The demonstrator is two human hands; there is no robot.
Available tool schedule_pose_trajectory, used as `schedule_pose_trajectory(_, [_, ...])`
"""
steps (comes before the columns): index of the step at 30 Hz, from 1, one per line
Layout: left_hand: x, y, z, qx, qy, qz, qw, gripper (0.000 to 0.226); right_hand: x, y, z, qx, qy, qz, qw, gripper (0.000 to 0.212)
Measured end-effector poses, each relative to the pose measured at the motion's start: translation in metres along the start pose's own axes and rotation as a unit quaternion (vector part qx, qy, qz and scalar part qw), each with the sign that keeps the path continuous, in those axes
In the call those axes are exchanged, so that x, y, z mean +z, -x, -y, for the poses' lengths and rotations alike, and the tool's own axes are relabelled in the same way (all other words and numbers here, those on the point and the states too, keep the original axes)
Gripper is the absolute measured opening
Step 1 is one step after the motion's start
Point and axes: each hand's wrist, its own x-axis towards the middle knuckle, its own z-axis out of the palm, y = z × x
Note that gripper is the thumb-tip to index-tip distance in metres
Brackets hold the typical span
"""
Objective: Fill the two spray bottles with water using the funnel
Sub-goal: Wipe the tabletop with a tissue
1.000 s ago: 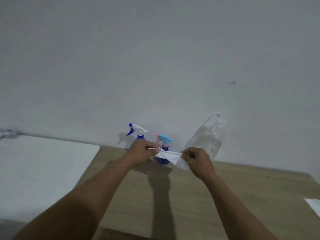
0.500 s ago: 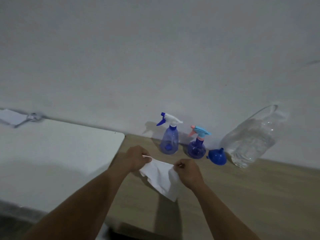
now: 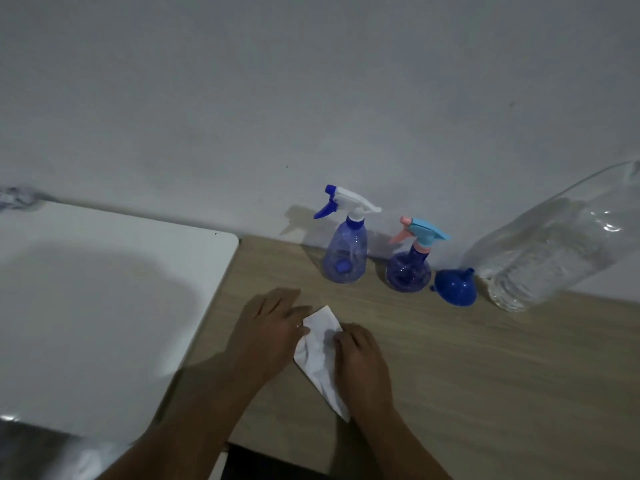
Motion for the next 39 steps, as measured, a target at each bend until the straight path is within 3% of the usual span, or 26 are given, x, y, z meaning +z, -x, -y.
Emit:
schedule_pose_trajectory(5, [0.002,-0.005,0.001,0.122,-0.038,-0.016,0.992,0.051,-0.009,-0.009,-0.008,-0.110,0.086,0.018,0.990,0.032])
schedule_pose_trajectory(13, [0.005,0.002,-0.003,0.117,-0.098,0.021,0.988,0.058,-0.020,0.015,0.031,0.080,0.045,0.063,0.994,0.025])
schedule_pose_trajectory(17, [0.003,0.004,-0.003,0.122,-0.121,0.014,0.985,0.060,-0.012,0.043,0.056,0.113,0.061,0.087,0.988,0.059])
schedule_pose_trajectory(20, [-0.003,0.003,-0.006,0.101,-0.136,0.013,0.986,0.061,-0.005,0.042,0.045,0.091,0.098,0.086,0.987,0.059])
schedule_pose_trajectory(26, [-0.010,0.000,-0.012,0.087,-0.129,-0.007,0.988,0.064,-0.009,0.017,-0.009,-0.067,0.135,0.104,0.983,0.062])
schedule_pose_trajectory(30, [0.000,0.000,-0.021,0.187,-0.030,-0.084,0.978,0.055,-0.015,0.014,-0.001,-0.079,0.047,0.031,0.995,0.053])
schedule_pose_trajectory(34, [0.018,0.004,-0.008,0.220,-0.046,-0.031,0.974,0.055,-0.007,0.054,0.019,-0.030,-0.017,0.017,0.999,0.042])
schedule_pose_trajectory(39, [0.025,0.002,0.005,0.189,-0.077,0.043,0.978,0.056,0.000,0.074,0.012,-0.076,0.024,0.038,0.996,0.058])
